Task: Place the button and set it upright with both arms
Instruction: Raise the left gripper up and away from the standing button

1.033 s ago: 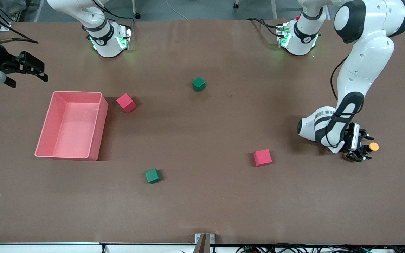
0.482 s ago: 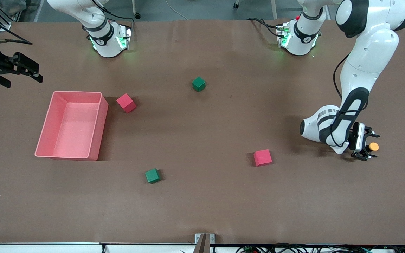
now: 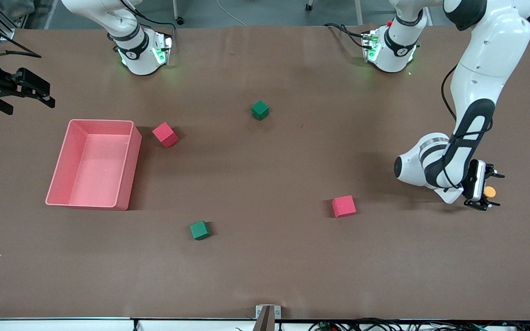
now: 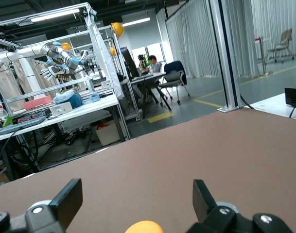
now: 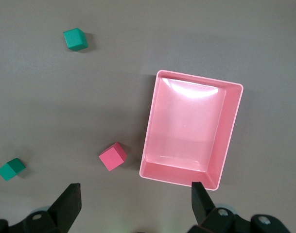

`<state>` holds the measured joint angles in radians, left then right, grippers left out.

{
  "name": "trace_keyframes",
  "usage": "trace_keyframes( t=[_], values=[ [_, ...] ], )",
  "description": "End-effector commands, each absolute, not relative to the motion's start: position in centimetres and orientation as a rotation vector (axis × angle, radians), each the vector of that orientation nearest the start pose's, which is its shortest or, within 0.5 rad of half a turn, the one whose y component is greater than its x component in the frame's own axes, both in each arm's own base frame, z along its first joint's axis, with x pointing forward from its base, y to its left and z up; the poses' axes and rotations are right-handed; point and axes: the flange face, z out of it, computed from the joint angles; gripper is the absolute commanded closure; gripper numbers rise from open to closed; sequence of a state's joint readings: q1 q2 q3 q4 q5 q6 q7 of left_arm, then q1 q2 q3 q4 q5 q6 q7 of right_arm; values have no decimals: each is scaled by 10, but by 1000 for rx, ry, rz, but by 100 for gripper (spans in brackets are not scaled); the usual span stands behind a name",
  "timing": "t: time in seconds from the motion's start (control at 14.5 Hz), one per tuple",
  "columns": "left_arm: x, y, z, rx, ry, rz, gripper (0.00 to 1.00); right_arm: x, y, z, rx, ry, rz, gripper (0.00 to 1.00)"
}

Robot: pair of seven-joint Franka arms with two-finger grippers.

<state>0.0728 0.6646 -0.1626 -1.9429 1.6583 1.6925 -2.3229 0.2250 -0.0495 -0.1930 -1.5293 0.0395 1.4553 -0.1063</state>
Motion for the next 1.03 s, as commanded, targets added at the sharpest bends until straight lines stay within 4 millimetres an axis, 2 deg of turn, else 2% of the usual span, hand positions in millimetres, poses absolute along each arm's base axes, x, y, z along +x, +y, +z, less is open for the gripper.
trace_keyframes(
  t=[0.0, 0.21, 0.34, 0.48, 0.62, 0.76, 0.96],
  values=[
    [600, 18, 203, -1648, -1006, -979, 0, 526, 18, 664, -3071, -210, 31, 0],
    [622, -17, 248, -1754, -1052, -840, 0, 527, 17, 664, -3071, -208, 28, 0],
    [637, -42, 294, -1888, -1084, -674, 0, 527, 17, 664, -3071, -208, 28, 0],
    [647, -58, 338, -2034, -1109, -516, 0, 527, 17, 664, -3071, -208, 28, 0],
    [652, -65, 377, -2188, -1063, -374, 0, 526, 16, 664, -3071, -205, 33, 0],
    [648, -65, 412, -2354, -962, -234, 0, 526, 11, 664, -3072, -191, 35, 0],
    [636, -46, 457, -2600, -838, -53, 0, 527, 7, 664, -3072, -187, 30, 0]
  ],
)
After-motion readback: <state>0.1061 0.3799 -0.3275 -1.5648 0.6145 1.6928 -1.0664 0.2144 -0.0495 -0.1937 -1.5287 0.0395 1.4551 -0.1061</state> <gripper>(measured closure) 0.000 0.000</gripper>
